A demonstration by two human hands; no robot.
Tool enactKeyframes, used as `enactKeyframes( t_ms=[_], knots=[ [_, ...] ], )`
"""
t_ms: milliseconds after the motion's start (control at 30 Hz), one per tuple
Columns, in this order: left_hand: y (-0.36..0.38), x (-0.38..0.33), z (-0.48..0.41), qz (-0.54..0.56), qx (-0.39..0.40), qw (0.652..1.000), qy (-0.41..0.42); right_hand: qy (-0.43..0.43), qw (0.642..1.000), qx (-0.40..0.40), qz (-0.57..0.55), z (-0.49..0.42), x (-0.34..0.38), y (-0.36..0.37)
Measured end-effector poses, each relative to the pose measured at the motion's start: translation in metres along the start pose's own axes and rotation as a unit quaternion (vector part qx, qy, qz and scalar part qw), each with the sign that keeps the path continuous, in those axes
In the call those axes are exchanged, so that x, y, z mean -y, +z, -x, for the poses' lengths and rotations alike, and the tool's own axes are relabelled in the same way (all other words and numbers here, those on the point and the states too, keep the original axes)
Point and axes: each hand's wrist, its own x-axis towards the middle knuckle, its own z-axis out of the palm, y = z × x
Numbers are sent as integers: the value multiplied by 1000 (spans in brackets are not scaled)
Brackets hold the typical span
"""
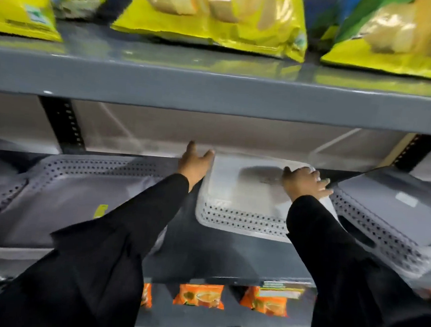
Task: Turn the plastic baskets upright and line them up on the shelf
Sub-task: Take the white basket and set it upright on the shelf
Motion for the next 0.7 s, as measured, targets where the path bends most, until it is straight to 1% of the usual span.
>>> enactKeyframes(
  t_ms=[100, 167, 233, 300, 400, 500, 600, 633, 700],
  knots=[
    [28, -6, -6, 1, 3, 997, -80, 38, 998, 40, -20, -20, -26, -6],
    [37, -3, -8, -14, 35, 993, -115, 42, 995, 70, -56, -29, -37, -8],
    [47, -3, -7, -36, 71, 988, -132, 31, 991, 94, -90, -37, -48, -11],
    [50, -3, -6, -33, 71, 988, -133, 22, 989, 97, -114, -40, -53, -12],
    [43, -2, -5, 20, 74, 985, -152, 16, 980, 94, -172, -45, -50, -13],
    [27, 1, -8, 104, 41, 978, -176, -9, 970, 62, -233, -48, -45, -21],
    [14, 13, -27, 144, -23, 976, -161, -38, 954, 19, -296, -53, -38, -31],
    [11, 5, -19, 155, -50, 973, -163, -51, 943, 6, -328, -55, -36, -34],
    [9, -12, -7, 149, -108, 972, -149, -73, 909, -14, -411, -58, -34, -40]
  ],
)
